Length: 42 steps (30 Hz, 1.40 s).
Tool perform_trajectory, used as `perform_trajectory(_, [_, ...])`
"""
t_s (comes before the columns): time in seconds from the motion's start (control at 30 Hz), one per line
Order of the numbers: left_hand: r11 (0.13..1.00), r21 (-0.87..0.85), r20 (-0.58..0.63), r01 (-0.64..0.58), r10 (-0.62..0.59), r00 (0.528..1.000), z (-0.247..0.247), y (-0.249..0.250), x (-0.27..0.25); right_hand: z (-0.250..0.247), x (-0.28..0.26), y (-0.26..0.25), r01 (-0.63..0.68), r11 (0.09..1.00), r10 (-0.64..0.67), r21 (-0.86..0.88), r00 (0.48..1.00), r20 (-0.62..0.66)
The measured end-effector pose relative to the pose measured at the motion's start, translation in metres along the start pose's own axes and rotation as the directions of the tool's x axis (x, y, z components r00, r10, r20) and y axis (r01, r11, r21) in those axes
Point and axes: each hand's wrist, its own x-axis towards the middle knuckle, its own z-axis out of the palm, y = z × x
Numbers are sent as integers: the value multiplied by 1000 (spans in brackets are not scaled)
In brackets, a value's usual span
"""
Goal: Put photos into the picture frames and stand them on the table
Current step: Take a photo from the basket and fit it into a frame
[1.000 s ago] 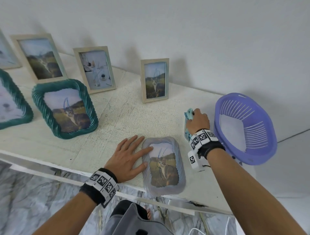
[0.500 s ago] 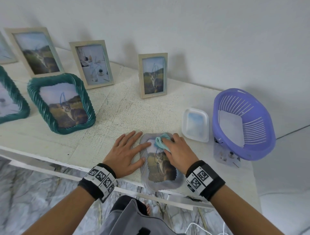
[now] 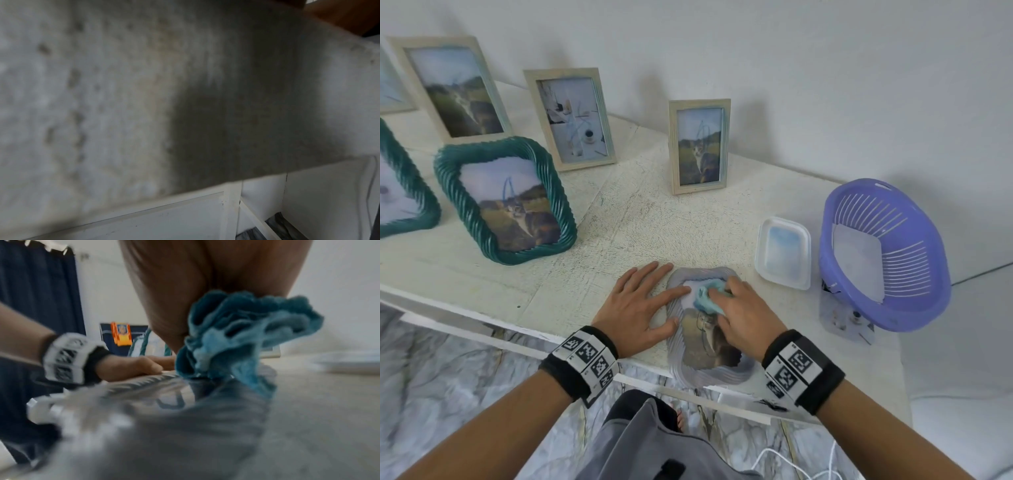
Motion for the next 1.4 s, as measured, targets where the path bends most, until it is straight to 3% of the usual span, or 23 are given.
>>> perform_trajectory(0.13, [1000, -9, -12, -1, 1, 1000, 0, 1, 0, 3, -20, -3, 117, 991, -121, 61, 990, 67])
perform_trajectory(0.3, [1000, -3, -2, -3, 3, 1000, 0, 0, 0, -3, 0, 4, -101, 995, 101, -1, 994, -47])
perform_trajectory(0.47, [1000, -2, -1, 3, -3, 1000, 0, 0, 0, 1, -17, -7, 50, 994, -53, 94, 998, 29])
perform_trajectory(0.63, [1000, -5, 6, 8, -8, 1000, 0, 1, 1, -4, 4, 14, -88, 995, 91, 47, 994, -58])
perform_trajectory(0.73, [1000, -8, 11, 7, -7, 1000, 0, 1, 1, 6, -12, -3, 96, 987, -100, 131, 995, 24])
perform_trajectory(0.83, [1000, -8, 20, 9, -9, 1000, -1, 1, 1, 8, -25, -2, 255, 955, -269, 149, 959, 87])
perform_trajectory(1.0, [1000, -15, 14, 10, -10, 1000, -1, 2, 1, -3, 4, 10, 105, 992, -103, 76, 994, -24])
perform_trajectory(1.2, [1000, -23, -1, 1, -1, 1000, -1, 2, 0, 3, -35, 1, 308, 943, -324, 130, 938, 128])
perform_trajectory(1.27, [999, -33, 1, 1, -1, 1000, -3, 2, 1, -4, -28, 14, 253, 962, -265, 98, 955, 130])
perform_trajectory(1.4, [1000, -23, 4, 5, -5, 1000, -2, 2, 0, -7, -4, 20, 114, 992, -114, 55, 993, 11])
